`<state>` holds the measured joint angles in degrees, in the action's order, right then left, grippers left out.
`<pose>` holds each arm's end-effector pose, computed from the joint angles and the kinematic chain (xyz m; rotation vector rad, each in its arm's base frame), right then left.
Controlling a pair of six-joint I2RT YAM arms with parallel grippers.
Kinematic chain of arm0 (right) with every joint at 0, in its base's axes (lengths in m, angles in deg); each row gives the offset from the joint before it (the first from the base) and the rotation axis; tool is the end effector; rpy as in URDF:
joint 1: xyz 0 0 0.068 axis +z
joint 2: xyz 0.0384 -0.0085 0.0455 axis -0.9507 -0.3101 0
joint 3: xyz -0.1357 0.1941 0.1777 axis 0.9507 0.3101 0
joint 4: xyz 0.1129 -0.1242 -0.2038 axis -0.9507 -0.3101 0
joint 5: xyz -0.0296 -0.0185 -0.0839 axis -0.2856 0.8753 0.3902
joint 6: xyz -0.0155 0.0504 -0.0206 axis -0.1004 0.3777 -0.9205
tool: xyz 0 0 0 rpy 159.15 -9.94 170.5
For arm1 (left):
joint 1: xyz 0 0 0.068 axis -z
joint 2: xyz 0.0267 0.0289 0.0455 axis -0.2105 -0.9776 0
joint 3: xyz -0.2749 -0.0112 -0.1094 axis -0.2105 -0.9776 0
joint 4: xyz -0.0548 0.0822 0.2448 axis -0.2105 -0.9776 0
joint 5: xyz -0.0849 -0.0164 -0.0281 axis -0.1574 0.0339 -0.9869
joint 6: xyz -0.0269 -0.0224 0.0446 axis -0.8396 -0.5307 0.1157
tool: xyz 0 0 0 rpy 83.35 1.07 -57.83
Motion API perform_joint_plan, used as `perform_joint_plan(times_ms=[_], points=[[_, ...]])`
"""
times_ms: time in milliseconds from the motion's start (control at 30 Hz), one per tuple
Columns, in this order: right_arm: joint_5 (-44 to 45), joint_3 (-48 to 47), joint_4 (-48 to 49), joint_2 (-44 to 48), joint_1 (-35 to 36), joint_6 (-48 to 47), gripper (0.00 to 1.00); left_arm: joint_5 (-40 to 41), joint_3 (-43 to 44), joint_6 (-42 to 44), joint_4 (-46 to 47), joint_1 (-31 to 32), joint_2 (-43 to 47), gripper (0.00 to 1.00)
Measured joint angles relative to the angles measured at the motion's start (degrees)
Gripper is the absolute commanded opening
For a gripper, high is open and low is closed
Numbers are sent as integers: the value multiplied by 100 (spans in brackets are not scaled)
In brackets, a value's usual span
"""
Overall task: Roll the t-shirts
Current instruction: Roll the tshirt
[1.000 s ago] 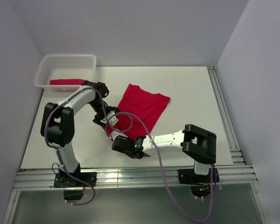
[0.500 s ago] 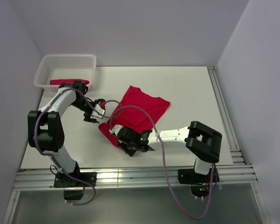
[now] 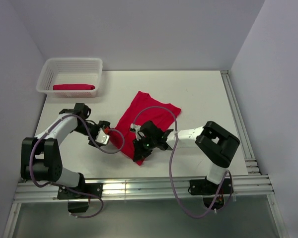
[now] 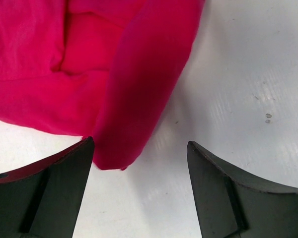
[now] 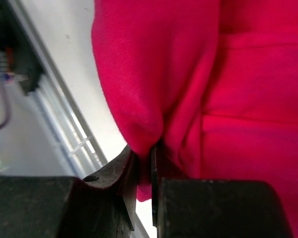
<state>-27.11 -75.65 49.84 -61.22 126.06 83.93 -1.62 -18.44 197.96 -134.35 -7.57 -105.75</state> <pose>0.1825 0.2845 0.1567 -0.9505 2.4809 1.1438 0.2302 -0.0469 0.2190 2.0792 1.2281 -0.5548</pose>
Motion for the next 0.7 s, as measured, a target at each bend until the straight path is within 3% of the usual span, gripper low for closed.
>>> perform_joint_plan(times_ms=[233, 700], points=[[-1086, 184, 562, -251, -433, 291, 0, -120, -643, 2, 748, 72, 181, 83], [-2398, 197, 780, -695, -831, 461, 0, -221, -743, 2, 1600, 564, 192, 79]])
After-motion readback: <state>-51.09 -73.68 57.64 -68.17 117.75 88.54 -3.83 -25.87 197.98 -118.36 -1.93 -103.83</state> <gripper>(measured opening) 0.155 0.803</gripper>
